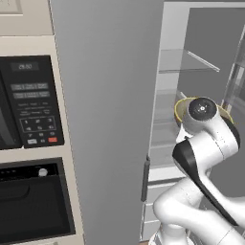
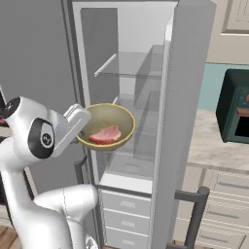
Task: Place one of the steaks on the plate and the other in the bowl. Then place the bowl in the fridge.
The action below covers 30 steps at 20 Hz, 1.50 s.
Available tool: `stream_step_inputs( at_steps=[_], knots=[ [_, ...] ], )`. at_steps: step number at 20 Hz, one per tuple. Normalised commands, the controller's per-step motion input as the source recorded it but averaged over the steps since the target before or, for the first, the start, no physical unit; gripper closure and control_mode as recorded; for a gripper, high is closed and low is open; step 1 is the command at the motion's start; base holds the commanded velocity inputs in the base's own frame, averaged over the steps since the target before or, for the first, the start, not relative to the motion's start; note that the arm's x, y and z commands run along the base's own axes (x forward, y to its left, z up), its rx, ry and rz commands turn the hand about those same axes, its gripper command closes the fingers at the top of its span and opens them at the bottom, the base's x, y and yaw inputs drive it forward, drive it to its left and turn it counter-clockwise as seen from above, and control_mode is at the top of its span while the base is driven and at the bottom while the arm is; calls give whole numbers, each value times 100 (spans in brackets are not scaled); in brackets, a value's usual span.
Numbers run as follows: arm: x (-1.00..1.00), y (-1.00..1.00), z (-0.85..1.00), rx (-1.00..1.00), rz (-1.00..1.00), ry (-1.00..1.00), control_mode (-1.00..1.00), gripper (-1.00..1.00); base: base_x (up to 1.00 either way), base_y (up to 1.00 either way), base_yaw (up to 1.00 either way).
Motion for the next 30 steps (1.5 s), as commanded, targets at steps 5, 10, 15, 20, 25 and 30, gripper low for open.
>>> stream_step_inputs(
  at_steps=[5, 10, 15, 20, 25, 30],
  knots=[
    [5, -31, -8, -3, 28, 32, -100, 100, 0, 0, 0],
    [7, -24, -27, -12, 35, 27, -100, 100, 0, 0, 0],
    [3, -40, -37, -10, 40, 8, -100, 100, 0, 0, 0],
    [15, -43, -23, -4, 40, -1, -100, 100, 0, 0, 0],
    [10, -36, -2, -8, 40, -6, -100, 100, 0, 0, 0],
    [0, -13, 6, -25, 33, 0, -100, 100, 0, 0, 0]
  ],
)
